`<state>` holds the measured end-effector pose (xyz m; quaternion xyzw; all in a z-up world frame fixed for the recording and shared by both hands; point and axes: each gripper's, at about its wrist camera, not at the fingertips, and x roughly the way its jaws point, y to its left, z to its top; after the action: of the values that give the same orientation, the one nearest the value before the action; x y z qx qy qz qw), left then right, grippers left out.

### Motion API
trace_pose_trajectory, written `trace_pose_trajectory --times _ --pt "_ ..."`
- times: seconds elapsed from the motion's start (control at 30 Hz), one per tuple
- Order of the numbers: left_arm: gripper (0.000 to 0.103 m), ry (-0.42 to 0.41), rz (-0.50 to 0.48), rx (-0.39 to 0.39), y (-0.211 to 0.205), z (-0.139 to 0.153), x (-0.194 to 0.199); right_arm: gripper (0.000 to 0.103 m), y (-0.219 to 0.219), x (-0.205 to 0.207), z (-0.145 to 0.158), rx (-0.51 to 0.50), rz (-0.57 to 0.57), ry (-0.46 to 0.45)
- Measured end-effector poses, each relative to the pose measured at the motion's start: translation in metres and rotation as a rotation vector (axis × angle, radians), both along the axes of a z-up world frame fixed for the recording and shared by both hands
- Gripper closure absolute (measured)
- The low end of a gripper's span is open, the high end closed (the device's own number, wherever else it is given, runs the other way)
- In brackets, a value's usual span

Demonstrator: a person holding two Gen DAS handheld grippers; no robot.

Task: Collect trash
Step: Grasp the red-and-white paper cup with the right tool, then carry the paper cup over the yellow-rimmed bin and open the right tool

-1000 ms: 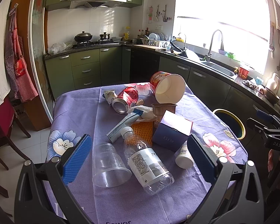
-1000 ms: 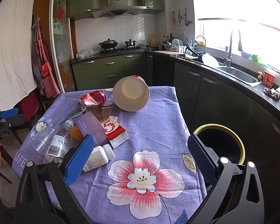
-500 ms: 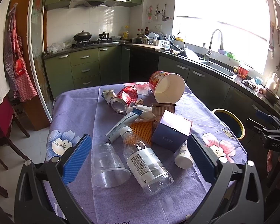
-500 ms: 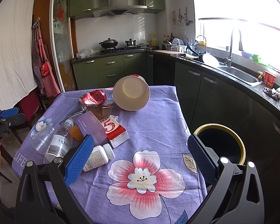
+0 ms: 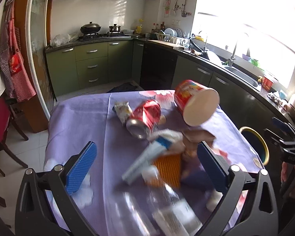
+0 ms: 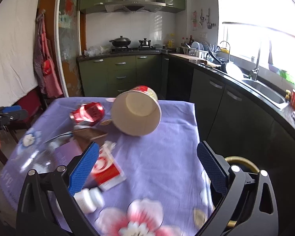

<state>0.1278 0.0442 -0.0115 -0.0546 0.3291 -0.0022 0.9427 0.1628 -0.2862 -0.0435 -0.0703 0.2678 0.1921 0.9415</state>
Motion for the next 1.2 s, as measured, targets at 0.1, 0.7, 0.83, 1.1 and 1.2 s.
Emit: trace_pose_trajectory --times 0.1,0.7,0.83,1.1,1.2 --pt "0.006 0.000 -0.017 -0.005 0.002 -0.004 0.029 0.016 0.020 0.047 -0.006 -0.040 0.015 0.001" --pt "0.006 0.009 -0.033 -0.074 0.038 -0.031 0.090 0.093 0.086 0.239 -0.068 -0.165 0.012 0.096" --pt "0.006 -0.012 -0.045 -0.101 0.040 -0.023 0.085 0.098 0.086 0.243 -0.066 -0.141 0.036 0.139" --pt "0.006 -0.050 -0.069 -0.117 0.037 -0.009 0.074 0.098 0.029 0.243 -0.021 -0.009 0.068 0.451" --pt "0.006 -0.063 -0.082 -0.108 0.032 -0.005 0.069 0.098 -0.028 0.240 0.004 0.007 0.009 0.589"
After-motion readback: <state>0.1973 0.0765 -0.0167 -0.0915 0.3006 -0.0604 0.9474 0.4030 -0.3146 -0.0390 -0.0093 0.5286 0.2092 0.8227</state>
